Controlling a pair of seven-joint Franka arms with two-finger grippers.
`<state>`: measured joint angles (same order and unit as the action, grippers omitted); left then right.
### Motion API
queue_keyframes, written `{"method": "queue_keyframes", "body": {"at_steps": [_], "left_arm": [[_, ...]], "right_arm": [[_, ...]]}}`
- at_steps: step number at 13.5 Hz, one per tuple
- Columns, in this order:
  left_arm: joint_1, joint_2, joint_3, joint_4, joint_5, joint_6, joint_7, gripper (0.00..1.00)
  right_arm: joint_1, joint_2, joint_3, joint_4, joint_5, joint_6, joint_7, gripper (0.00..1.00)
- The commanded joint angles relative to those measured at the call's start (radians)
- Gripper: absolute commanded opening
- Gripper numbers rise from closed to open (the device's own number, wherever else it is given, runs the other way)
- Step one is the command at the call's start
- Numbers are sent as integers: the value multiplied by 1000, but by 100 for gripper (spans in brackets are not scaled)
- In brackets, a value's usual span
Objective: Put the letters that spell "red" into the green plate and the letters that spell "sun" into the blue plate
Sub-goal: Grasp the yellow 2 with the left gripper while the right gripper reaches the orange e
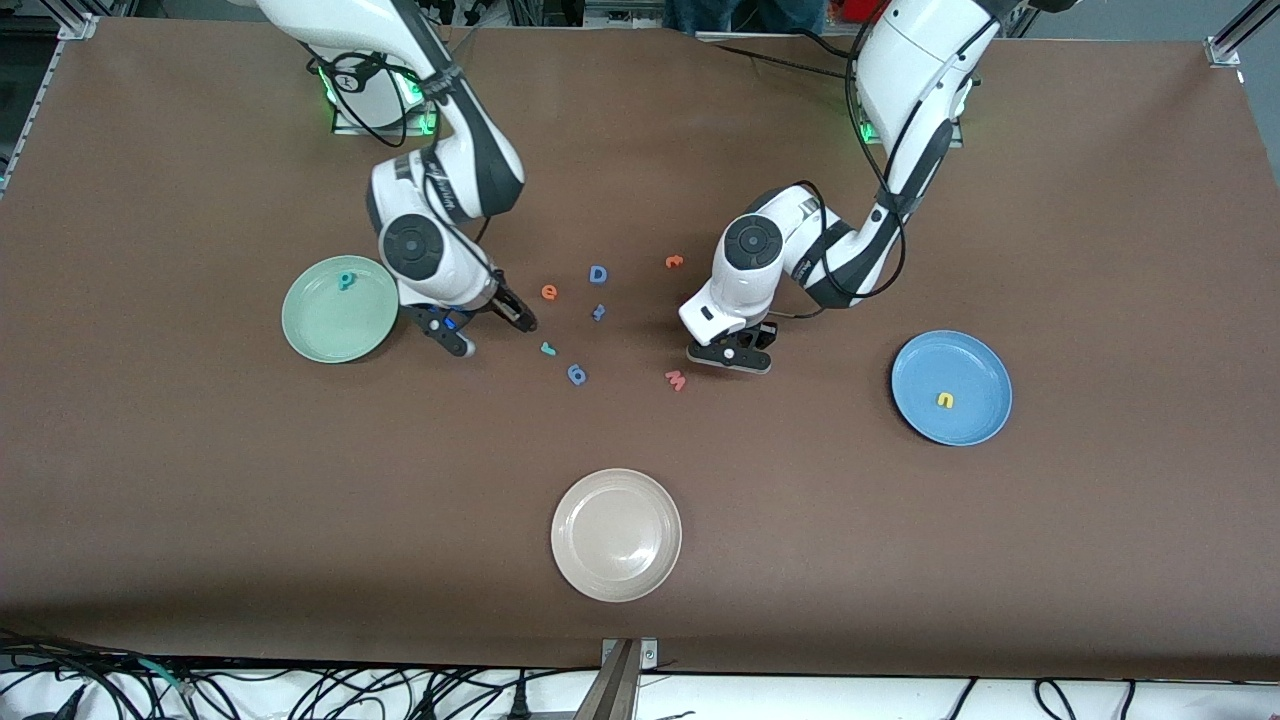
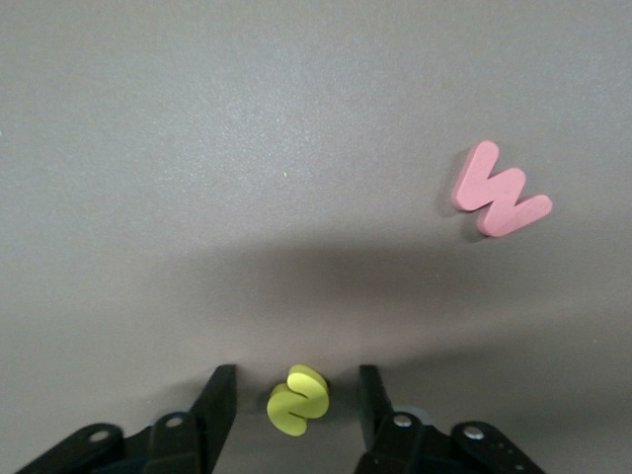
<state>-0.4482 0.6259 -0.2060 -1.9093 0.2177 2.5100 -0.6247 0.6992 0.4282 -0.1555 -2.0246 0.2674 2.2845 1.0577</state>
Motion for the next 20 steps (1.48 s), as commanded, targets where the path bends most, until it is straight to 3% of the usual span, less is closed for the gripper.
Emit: {"method": "queue_keyframes", "body": {"at_steps": [1, 4, 8, 12, 15, 20], "left_arm": [[-3, -11, 0, -30, 34, 21, -58, 38], [-4, -9, 0, -28, 34, 24, -69, 25], [-4, -8, 0, -25, 34, 23, -81, 18], [22, -21, 0, -1, 34, -3, -53, 14], [97, -49, -3, 70, 16, -161, 70, 14], [294, -48, -1, 255, -78, -471, 382, 14]], "right_arm": [[51, 62, -9, 10, 15, 84, 57, 96], [95, 96, -9, 9, 16, 128, 110, 96], [143, 96, -7, 4, 16, 125, 174, 95], [143, 99, -9, 1, 15, 125, 168, 82], [143, 98, -9, 0, 15, 122, 159, 67], [141, 103, -10, 0, 15, 121, 156, 61]]}}
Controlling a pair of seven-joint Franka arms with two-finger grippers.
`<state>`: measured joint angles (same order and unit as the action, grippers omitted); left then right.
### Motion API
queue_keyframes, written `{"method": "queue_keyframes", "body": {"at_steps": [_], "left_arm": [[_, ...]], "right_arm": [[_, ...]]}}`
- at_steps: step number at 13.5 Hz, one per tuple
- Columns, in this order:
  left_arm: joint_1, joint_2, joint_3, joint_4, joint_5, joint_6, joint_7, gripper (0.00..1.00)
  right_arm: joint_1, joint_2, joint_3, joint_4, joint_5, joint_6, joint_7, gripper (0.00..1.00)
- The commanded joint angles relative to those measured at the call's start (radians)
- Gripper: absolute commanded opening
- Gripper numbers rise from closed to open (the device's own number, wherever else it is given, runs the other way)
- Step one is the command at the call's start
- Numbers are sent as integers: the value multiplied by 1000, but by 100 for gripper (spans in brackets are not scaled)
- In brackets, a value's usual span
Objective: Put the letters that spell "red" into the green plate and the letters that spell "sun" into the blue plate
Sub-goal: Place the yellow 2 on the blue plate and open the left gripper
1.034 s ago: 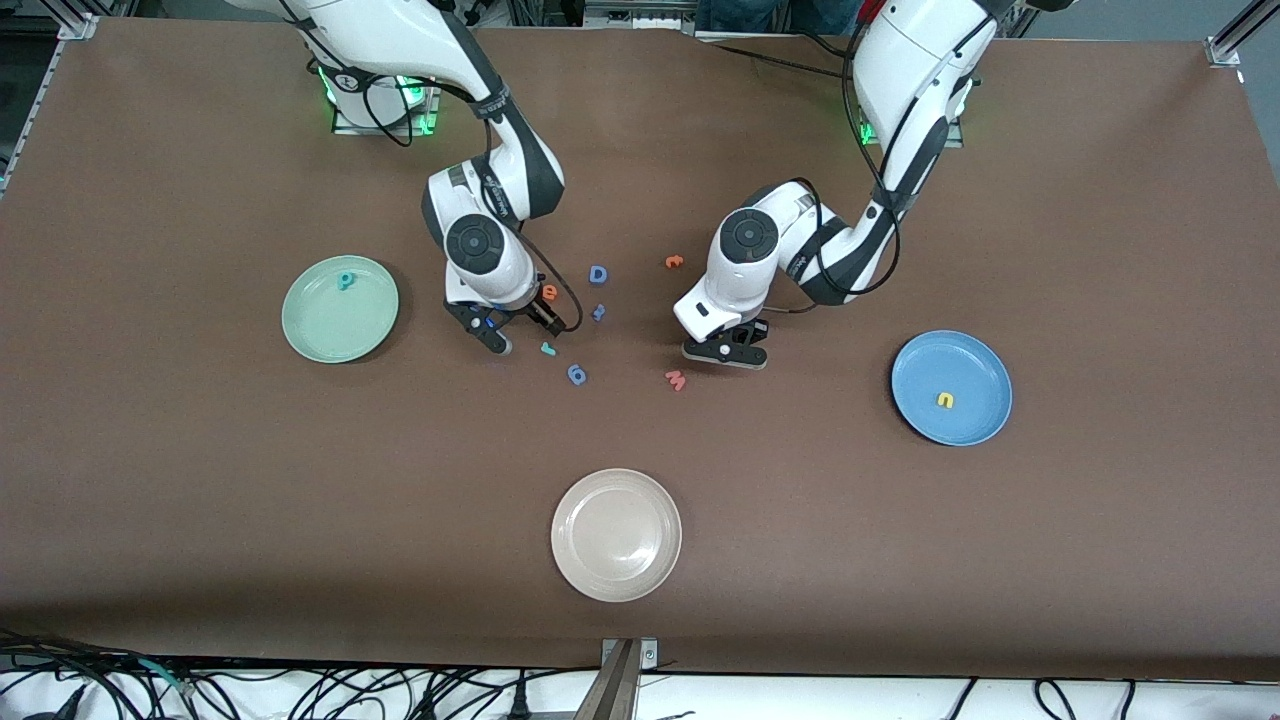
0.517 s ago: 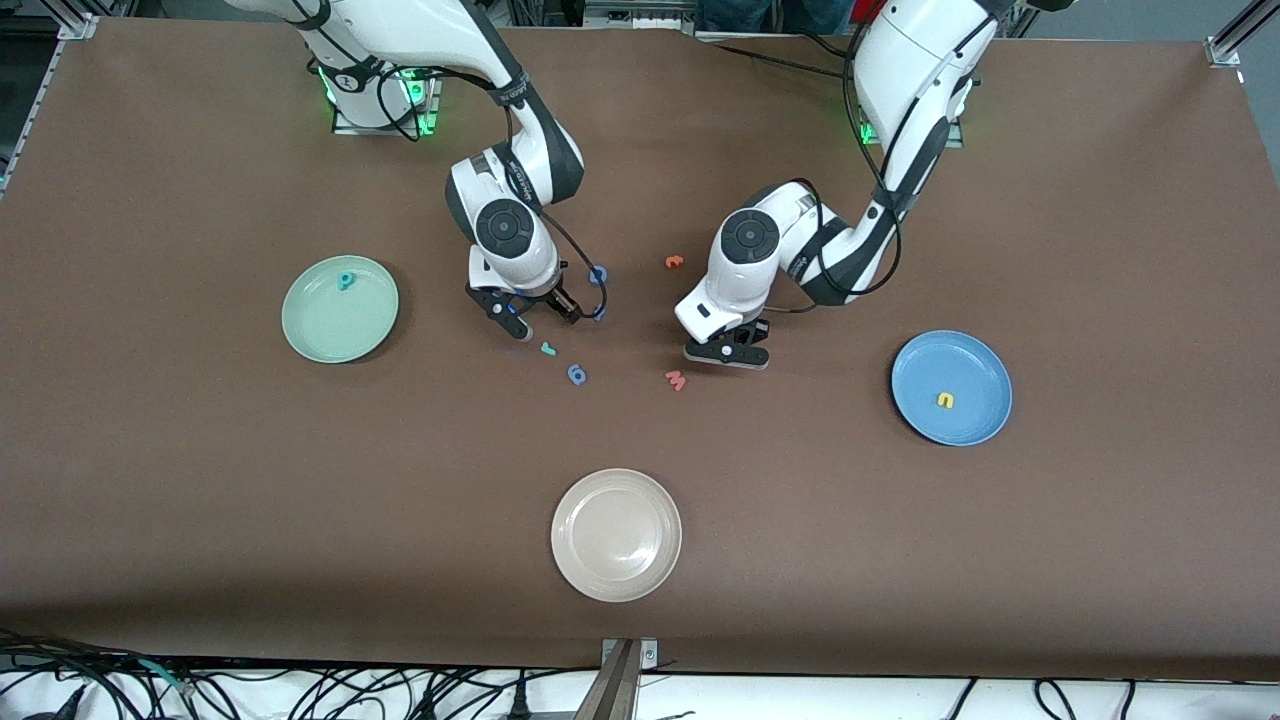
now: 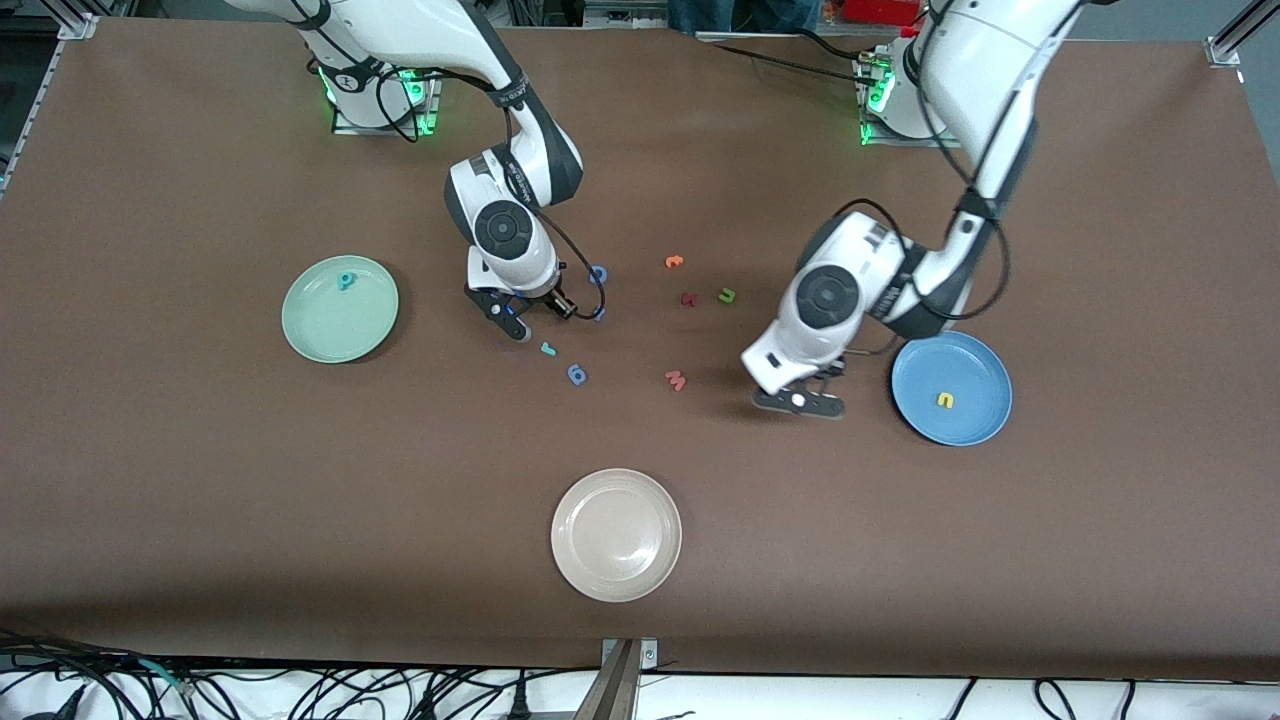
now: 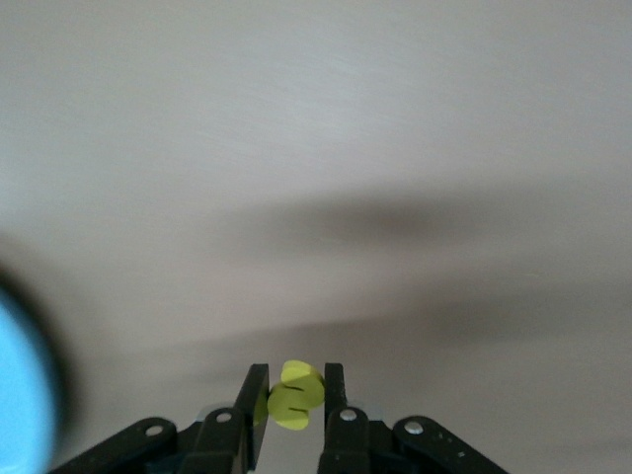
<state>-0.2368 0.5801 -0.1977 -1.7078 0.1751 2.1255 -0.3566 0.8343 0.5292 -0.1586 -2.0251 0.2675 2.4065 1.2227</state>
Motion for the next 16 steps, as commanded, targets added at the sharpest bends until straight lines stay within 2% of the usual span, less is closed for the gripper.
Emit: {"method": "queue_keyframes", "body": {"at_steps": [1, 4, 7, 8, 9, 12, 13, 15, 16], "left_arm": [[130, -2, -9, 60, -39, -94, 160, 14], [246, 4, -6, 60, -40, -96, 310, 14], [312, 23, -2, 56, -28, -96, 386, 17], [324, 33, -2, 57, -25, -96, 407, 41], [329, 38, -2, 59, -22, -95, 425, 97], [327, 30, -5, 57, -23, -96, 435, 100], [318, 30, -8, 57, -25, -96, 424, 100], [283, 24, -20, 54, -40, -96, 391, 100], [272, 21, -55, 43, -40, -93, 354, 100]], "right_arm": [[8, 2, -7, 0, 15, -1, -9, 61], [8, 3, -7, 0, 15, -3, -9, 55], [8, 8, -7, 0, 15, -3, -9, 49], [6, 8, -7, 0, 15, -3, -9, 44], [6, 9, -7, 0, 15, -3, -9, 36], [6, 8, -7, 0, 15, -3, -11, 16], [6, 8, -9, 0, 15, -4, -12, 12], [5, -1, -13, 3, 15, -4, -17, 12], [2, -6, -16, 5, 15, -10, -19, 12]]}}
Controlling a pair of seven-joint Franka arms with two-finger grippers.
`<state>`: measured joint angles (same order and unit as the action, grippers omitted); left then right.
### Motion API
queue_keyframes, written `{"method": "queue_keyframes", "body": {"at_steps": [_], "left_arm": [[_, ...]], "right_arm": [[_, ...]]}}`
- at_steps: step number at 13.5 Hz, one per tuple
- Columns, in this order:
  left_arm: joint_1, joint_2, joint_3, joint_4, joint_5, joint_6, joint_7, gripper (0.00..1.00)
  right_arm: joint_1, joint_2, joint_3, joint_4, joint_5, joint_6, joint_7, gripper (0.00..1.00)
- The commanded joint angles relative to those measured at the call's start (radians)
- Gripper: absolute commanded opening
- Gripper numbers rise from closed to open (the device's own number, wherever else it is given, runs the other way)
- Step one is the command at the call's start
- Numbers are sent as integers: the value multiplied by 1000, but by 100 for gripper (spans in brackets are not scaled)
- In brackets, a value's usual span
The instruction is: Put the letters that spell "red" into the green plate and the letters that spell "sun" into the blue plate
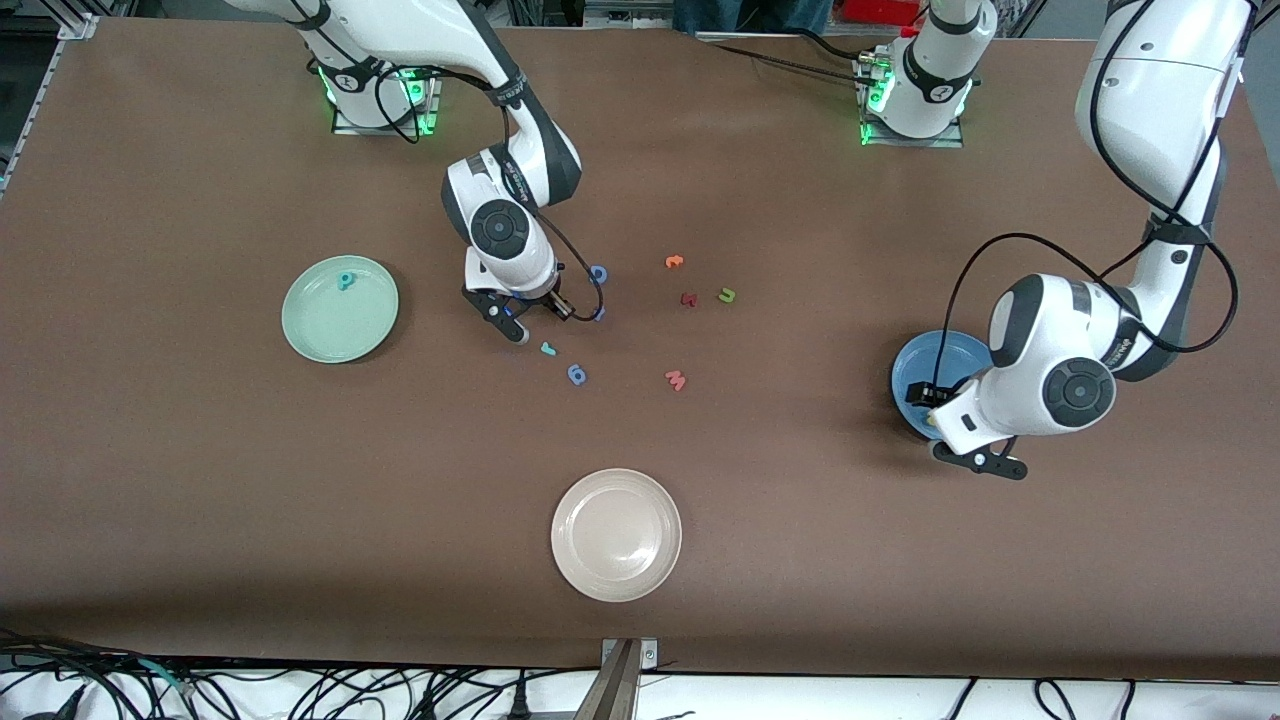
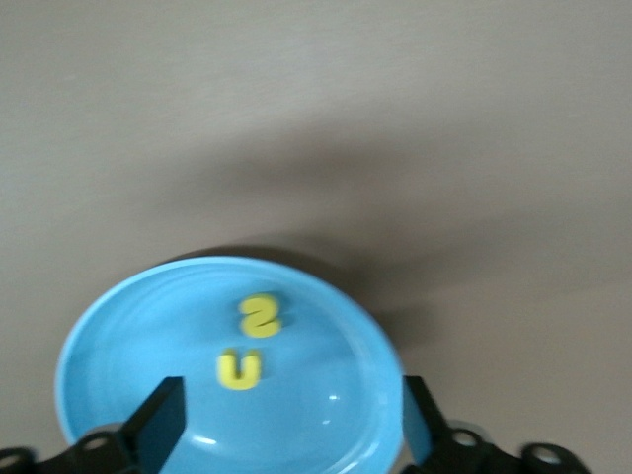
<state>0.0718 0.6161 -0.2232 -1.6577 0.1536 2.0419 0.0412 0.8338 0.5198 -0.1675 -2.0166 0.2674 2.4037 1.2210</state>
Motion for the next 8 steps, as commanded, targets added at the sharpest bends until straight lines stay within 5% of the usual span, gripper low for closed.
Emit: {"method": "queue_keyframes", "body": {"at_steps": [1, 4, 8], "left_arm": [[-37, -16, -72, -20, -19, -2, -84, 100], [-21, -68, -183, -86, -23, 44, -132, 100], [-27, -237, -260, -466, -39, 481, -247, 100]], "right_arm": [[-1, -15, -21, -1, 13, -35, -27, 12], [-1, -76, -85, 27, 15, -208, -115, 10], [-1, -104, -136, 68, 15, -342, -166, 9]]}}
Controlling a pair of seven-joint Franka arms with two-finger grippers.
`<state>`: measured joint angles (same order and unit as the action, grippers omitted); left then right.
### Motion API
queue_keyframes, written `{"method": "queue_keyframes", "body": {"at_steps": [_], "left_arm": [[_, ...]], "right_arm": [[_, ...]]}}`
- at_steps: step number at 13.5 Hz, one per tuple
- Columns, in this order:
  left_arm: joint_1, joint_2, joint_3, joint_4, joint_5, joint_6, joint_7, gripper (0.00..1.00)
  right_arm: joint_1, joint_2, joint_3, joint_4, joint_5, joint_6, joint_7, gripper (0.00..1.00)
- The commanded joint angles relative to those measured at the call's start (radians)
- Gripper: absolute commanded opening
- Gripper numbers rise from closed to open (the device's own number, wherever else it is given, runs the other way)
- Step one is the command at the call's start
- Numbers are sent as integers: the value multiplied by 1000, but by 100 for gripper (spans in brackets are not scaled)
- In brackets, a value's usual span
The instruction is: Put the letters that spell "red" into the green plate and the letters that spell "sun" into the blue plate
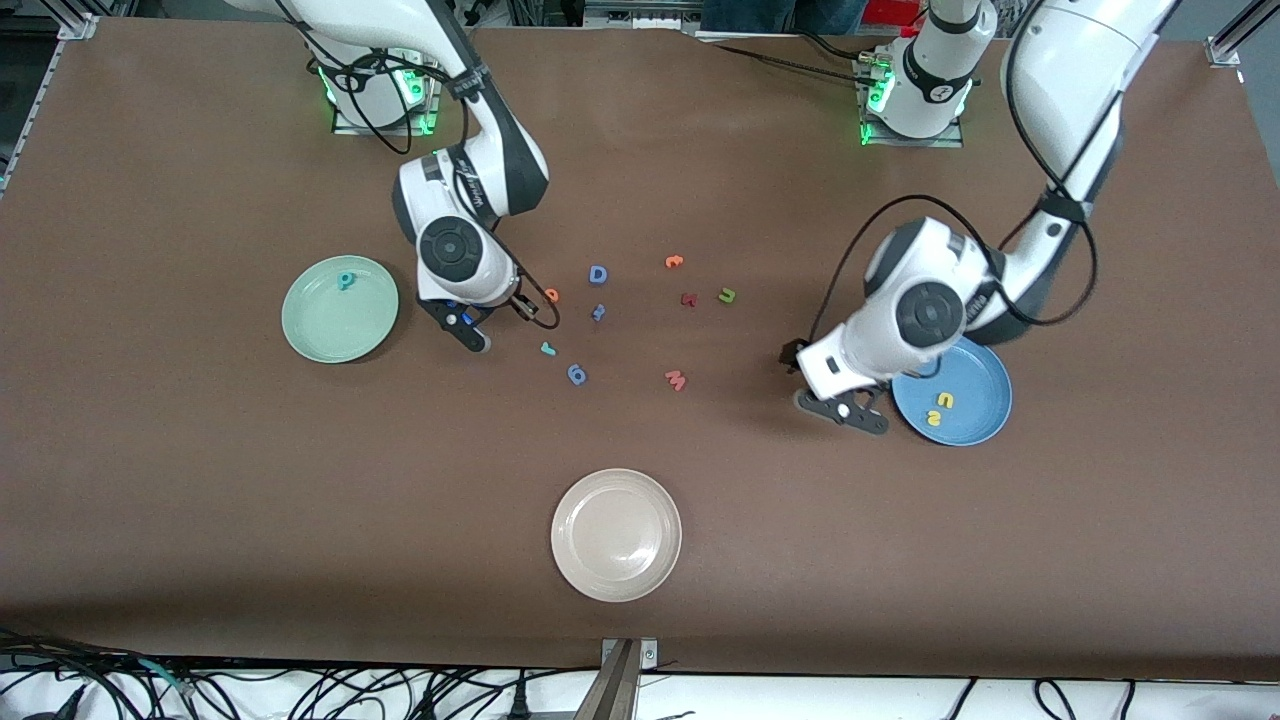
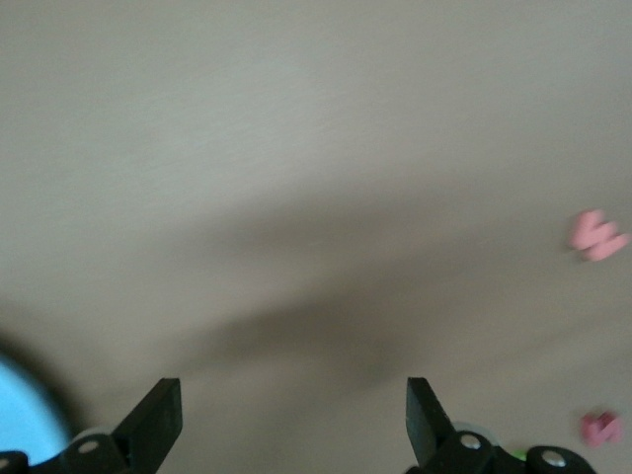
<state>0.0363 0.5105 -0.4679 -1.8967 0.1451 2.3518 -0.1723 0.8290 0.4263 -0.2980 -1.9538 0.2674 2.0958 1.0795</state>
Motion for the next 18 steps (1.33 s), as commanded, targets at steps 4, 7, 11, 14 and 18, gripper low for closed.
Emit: {"method": "queue_keyframes", "body": {"at_steps": [4, 7, 11, 14, 18], "left_arm": [[-28, -179, -89, -346, 29, 286, -183, 100], [-81, -165, -90, -363, 238, 313, -396, 100], [-118, -110, -90, -355, 379, 297, -532, 100], [-136, -83, -90, -349, 380, 288, -529, 100], [-156, -37, -89, -322, 381, 274, -521, 99]], "right_arm": [[2, -18, -10, 21, 15, -36, -27, 10], [2, -15, -10, 53, 15, -68, -13, 91], [4, -9, -9, 55, 32, -65, 3, 99], [12, 8, -6, 61, 79, -43, 10, 99], [48, 86, 13, 59, 101, 67, 66, 98]]}}
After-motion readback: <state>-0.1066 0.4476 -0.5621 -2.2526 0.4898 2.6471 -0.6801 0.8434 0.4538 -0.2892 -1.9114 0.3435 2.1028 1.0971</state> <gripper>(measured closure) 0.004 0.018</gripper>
